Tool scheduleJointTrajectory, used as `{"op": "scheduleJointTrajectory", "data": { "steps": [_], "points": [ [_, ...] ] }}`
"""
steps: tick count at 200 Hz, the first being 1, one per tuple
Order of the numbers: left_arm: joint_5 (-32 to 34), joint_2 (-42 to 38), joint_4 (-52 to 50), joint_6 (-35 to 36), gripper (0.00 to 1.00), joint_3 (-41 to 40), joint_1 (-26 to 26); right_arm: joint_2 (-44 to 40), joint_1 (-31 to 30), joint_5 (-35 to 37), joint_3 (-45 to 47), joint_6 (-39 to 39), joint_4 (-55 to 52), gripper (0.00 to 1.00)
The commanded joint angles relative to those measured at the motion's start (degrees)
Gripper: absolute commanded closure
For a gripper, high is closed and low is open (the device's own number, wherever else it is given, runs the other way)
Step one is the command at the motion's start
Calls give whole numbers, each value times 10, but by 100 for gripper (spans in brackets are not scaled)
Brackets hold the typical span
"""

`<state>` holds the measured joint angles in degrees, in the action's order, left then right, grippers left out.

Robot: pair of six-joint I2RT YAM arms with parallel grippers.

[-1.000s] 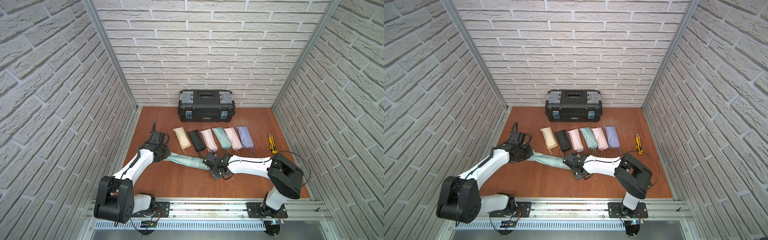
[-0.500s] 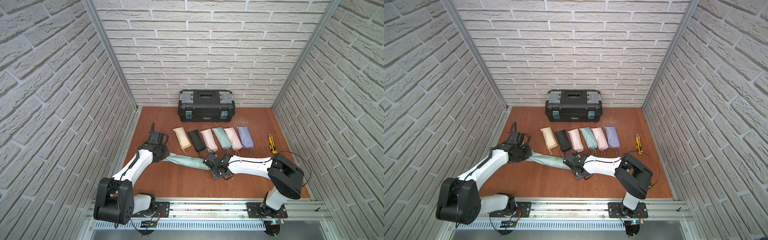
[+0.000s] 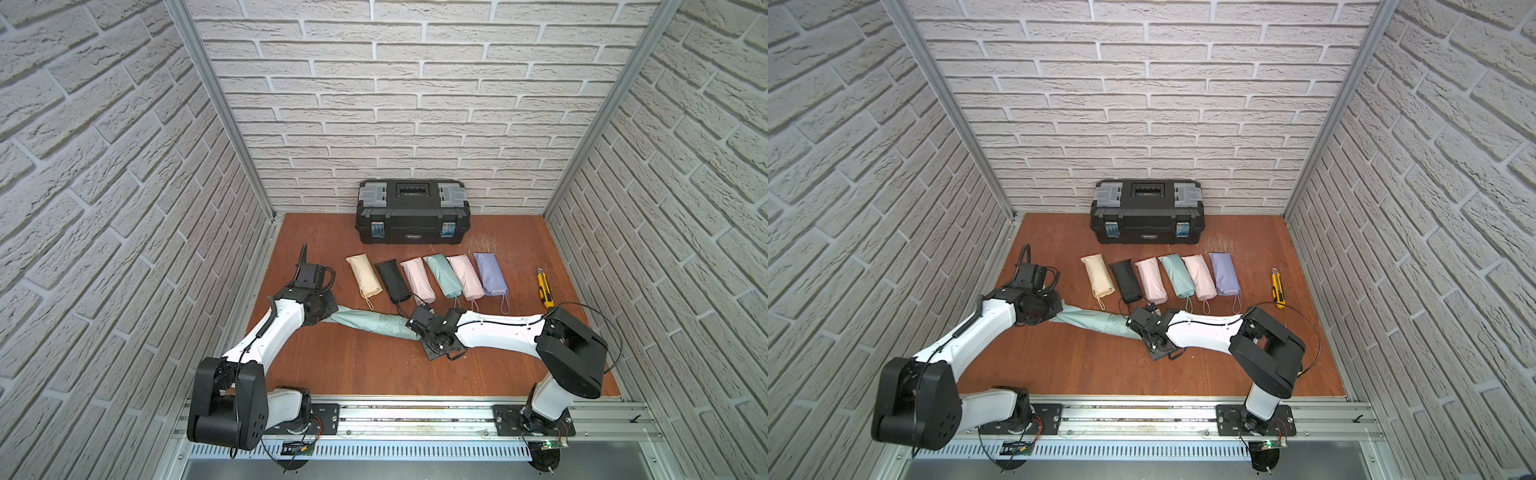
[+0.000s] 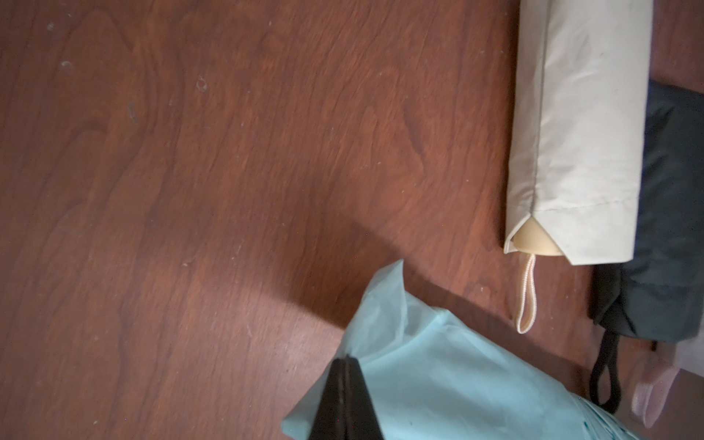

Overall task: Take umbrellas out of sleeves
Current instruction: Take out the umbrella from the umbrella sleeve.

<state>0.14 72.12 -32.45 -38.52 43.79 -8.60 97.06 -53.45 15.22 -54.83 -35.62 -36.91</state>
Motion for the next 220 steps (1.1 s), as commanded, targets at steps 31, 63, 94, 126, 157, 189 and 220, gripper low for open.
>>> {"op": "scheduleJointTrajectory", "data": {
  "steps": [31,63,94,126,157,189,220],
  "points": [
    [9,-15,-15,11,100,16,9,-16,1,10,3,-4,-25,97],
    [9,-15,-17,13,100,18,11,-16,1,11,2,-2,-25,97],
    [9,-15,-22,17,100,23,15,-14,1,11,1,-3,-26,97],
    [9,-20,-30,27,100,33,24,-14,1,10,0,-1,-25,97],
    [5,-16,-32,34,100,36,25,-14,1,11,2,-2,-23,97],
    [9,-17,-36,42,100,39,25,-15,1,10,5,-5,-22,97],
    [21,-18,-48,57,100,53,26,-14,1,10,4,-5,-23,97]
  ]
}}
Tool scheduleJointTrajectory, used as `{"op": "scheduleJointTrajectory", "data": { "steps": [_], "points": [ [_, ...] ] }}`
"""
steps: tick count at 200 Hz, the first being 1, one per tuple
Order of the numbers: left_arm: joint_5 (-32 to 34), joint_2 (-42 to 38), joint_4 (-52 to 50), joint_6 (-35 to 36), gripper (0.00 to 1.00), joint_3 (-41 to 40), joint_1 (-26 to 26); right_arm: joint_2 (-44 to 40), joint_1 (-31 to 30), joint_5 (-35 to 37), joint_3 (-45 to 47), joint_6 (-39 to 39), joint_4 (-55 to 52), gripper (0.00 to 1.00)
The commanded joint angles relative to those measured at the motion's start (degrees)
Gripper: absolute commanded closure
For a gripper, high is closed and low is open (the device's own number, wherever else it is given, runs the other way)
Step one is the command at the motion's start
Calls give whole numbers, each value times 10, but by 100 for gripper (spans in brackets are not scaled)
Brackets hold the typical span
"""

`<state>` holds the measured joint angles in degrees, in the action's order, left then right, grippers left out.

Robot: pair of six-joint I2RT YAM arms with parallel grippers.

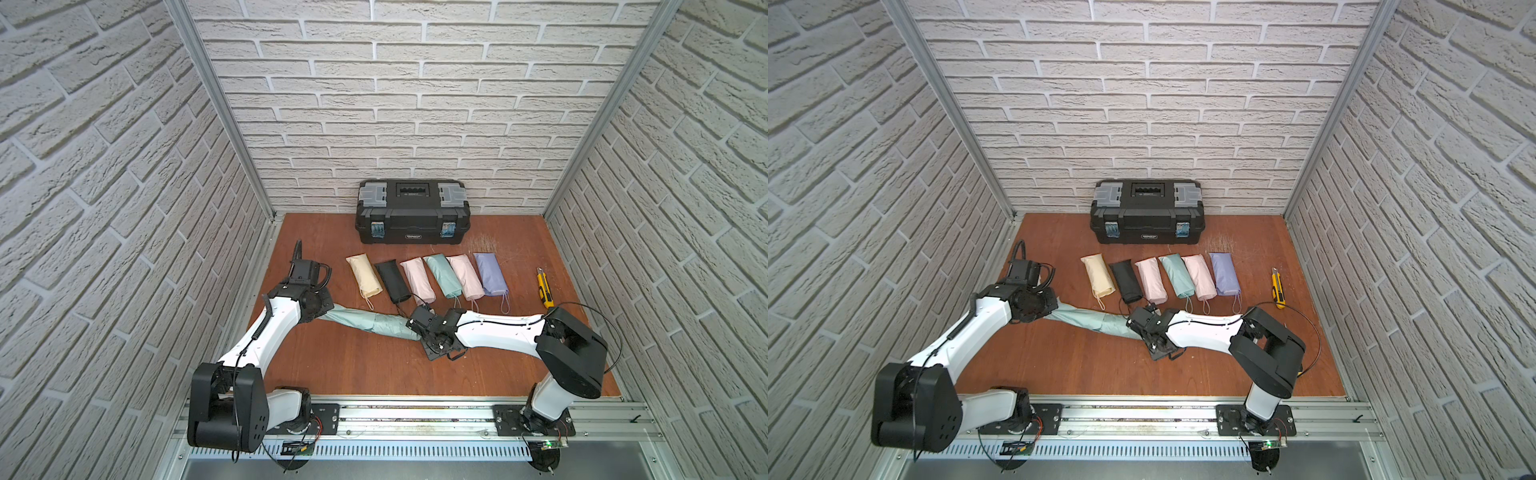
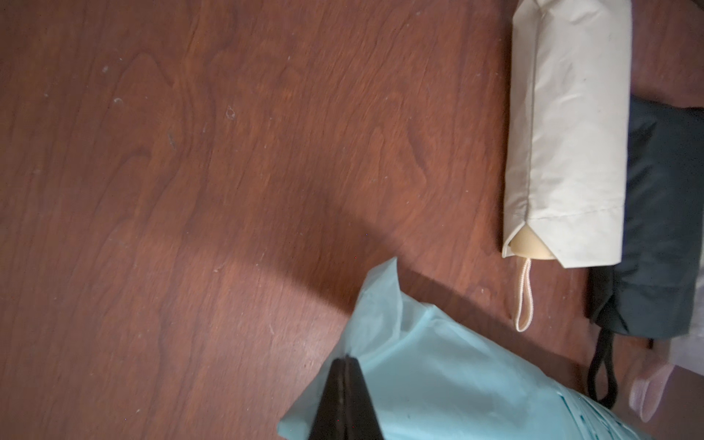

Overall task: Take umbrellas out of sleeves
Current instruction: Take out the umbrella from the umbrella sleeve, then move the umbrella sleeve at the center of the board.

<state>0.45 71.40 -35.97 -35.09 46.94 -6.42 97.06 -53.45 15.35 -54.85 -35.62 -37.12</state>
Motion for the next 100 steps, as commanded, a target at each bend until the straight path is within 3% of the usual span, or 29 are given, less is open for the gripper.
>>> {"op": "scheduleJointTrajectory", "data": {
  "steps": [1,100],
  "points": [
    [18,-11,-14,23,100,22,4,-14,1,9,4,-5,-21,97],
    [25,-13,-21,42,100,36,7,-13,1,6,3,-8,-19,96]
  ]
}}
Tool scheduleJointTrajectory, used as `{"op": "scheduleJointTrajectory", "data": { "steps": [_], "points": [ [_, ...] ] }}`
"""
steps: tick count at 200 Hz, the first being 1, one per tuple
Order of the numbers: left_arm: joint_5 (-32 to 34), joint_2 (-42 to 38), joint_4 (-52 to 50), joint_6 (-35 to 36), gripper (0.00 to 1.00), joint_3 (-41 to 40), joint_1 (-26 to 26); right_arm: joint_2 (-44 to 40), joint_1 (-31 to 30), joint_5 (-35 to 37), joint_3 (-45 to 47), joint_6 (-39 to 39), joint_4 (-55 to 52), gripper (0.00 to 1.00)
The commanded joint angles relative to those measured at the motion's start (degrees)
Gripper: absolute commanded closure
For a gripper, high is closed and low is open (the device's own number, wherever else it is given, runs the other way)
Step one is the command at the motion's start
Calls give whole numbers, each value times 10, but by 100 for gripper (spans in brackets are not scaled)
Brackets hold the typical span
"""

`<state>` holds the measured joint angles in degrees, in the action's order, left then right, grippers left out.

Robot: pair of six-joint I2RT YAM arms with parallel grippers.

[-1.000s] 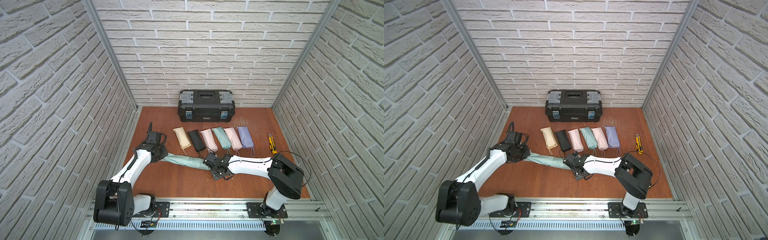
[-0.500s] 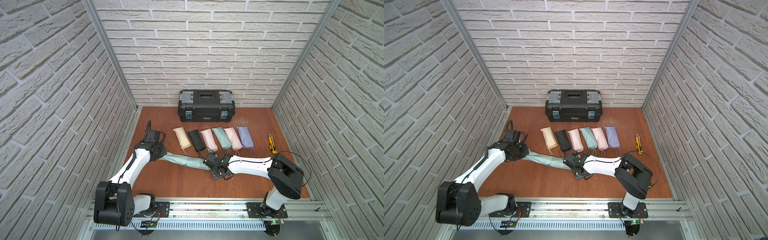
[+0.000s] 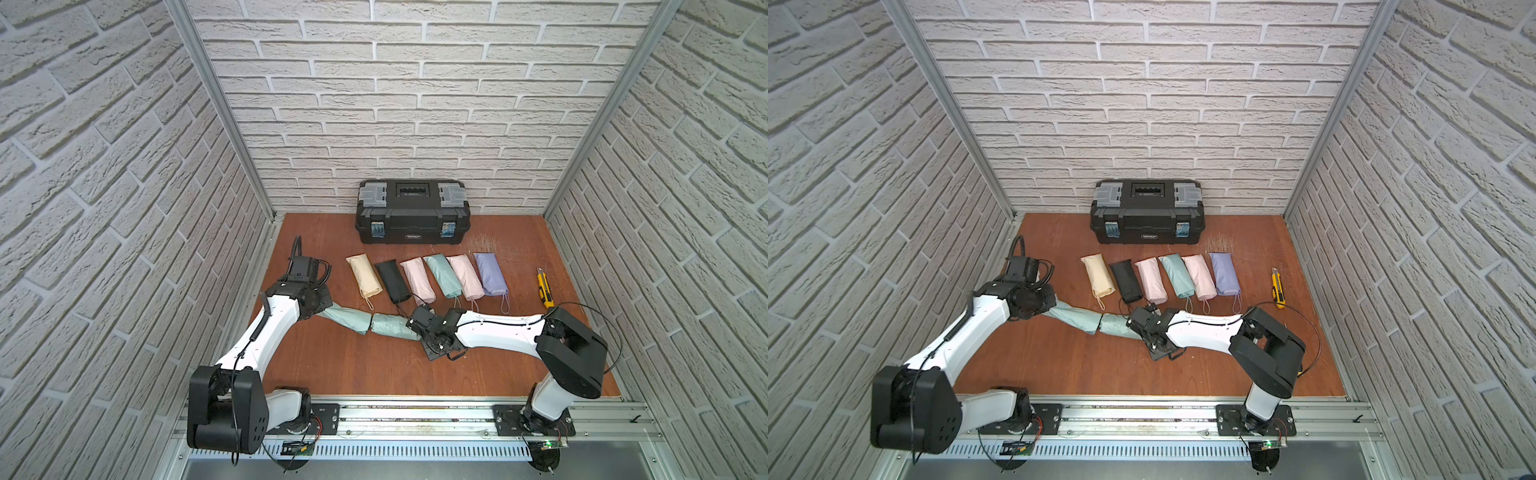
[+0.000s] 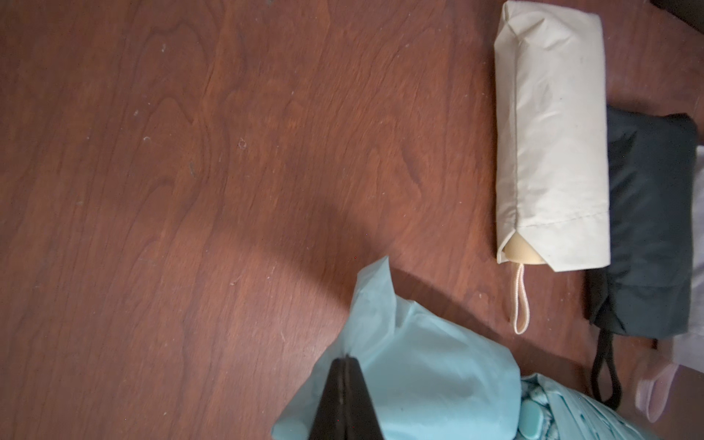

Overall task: Take umbrellas out of sleeves
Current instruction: Move the umbrella sleeve at the center of the board.

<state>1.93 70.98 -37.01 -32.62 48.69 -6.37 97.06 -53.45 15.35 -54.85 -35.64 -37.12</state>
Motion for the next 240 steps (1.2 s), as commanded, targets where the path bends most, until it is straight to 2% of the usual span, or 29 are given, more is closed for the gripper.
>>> {"op": "scheduleJointTrajectory", "data": {
  "steps": [1,21,39,46,82,96,121,163,185,240],
  "points": [
    [11,-8,-10,17,100,19,7,-13,1,6,3,-7,-19,96],
    [12,-6,-9,22,100,23,8,-18,1,5,6,-3,-12,88],
    [12,-2,-10,26,100,30,8,-25,1,6,9,-3,-6,73],
    [11,0,-10,28,100,32,8,-27,1,5,10,-3,-5,71],
    [10,15,-7,47,100,47,8,-35,1,8,16,-1,-1,30],
    [11,23,-7,63,100,58,7,-40,1,12,19,-2,-2,19],
    [12,43,-4,98,100,81,11,-55,2,19,25,-5,-6,19],
    [0,110,-18,191,100,159,13,-106,2,36,29,-7,-13,20],
    [-5,134,-2,249,100,175,13,-120,2,44,26,-2,-22,21],
    [89,173,60,379,100,181,13,-136,2,59,31,-6,-37,22]
  ]
}}
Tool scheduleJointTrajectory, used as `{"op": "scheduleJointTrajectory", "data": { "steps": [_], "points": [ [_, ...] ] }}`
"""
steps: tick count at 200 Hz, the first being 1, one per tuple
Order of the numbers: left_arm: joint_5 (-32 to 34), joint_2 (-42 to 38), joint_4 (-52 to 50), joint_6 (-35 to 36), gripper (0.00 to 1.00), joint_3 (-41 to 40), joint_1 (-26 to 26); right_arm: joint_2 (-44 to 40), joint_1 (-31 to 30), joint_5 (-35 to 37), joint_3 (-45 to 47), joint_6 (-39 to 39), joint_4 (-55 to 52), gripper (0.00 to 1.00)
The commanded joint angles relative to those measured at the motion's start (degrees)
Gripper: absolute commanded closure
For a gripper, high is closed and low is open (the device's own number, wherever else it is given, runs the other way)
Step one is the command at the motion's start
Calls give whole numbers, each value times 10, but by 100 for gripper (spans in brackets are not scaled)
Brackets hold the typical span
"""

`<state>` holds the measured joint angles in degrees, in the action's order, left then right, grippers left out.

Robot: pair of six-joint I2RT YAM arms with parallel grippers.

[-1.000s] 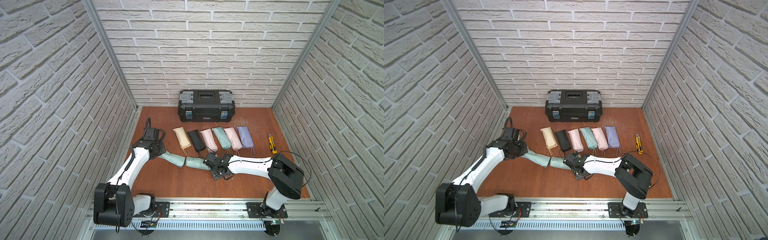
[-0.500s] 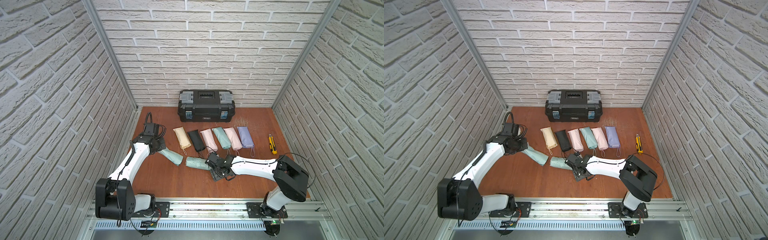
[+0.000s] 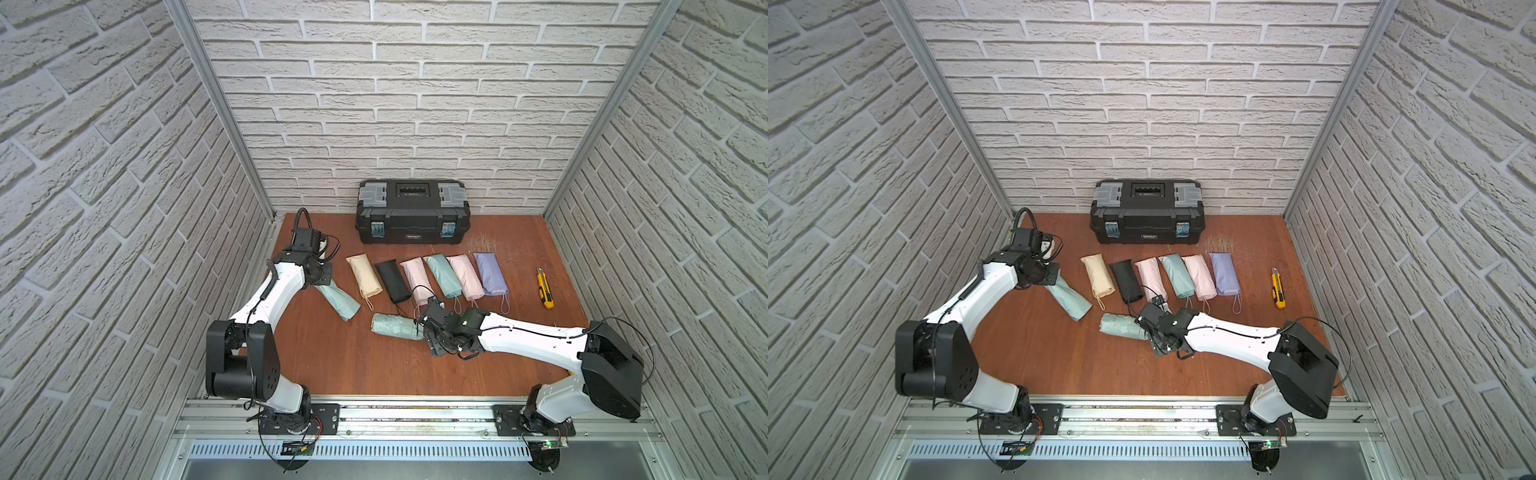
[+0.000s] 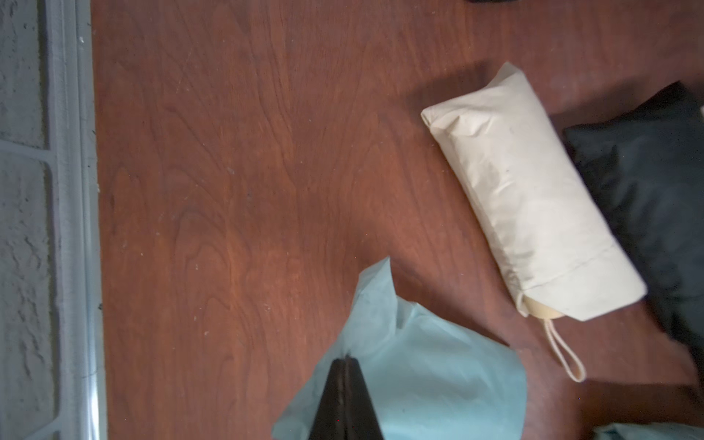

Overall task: Take umbrellas out of sleeves
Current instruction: Move the umbrella sleeve at the center of the board.

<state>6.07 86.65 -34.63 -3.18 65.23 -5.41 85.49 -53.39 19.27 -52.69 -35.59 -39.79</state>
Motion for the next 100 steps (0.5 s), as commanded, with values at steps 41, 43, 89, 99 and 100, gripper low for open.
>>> {"op": "scheduleJointTrajectory", "data": {
  "steps": [41,43,89,99,100],
  "points": [
    [63,31,102,150,100,17,5,-18,3,19,11,-3,-11,23],
    [63,32,104,152,100,18,5,-17,3,19,11,-2,-11,23],
    [52,107,105,164,100,78,17,-5,8,18,-10,9,-22,23],
    [51,128,105,163,100,95,19,-5,8,16,-13,11,-25,23],
    [50,129,106,163,100,97,19,-5,8,16,-13,11,-26,23]
  ]
}}
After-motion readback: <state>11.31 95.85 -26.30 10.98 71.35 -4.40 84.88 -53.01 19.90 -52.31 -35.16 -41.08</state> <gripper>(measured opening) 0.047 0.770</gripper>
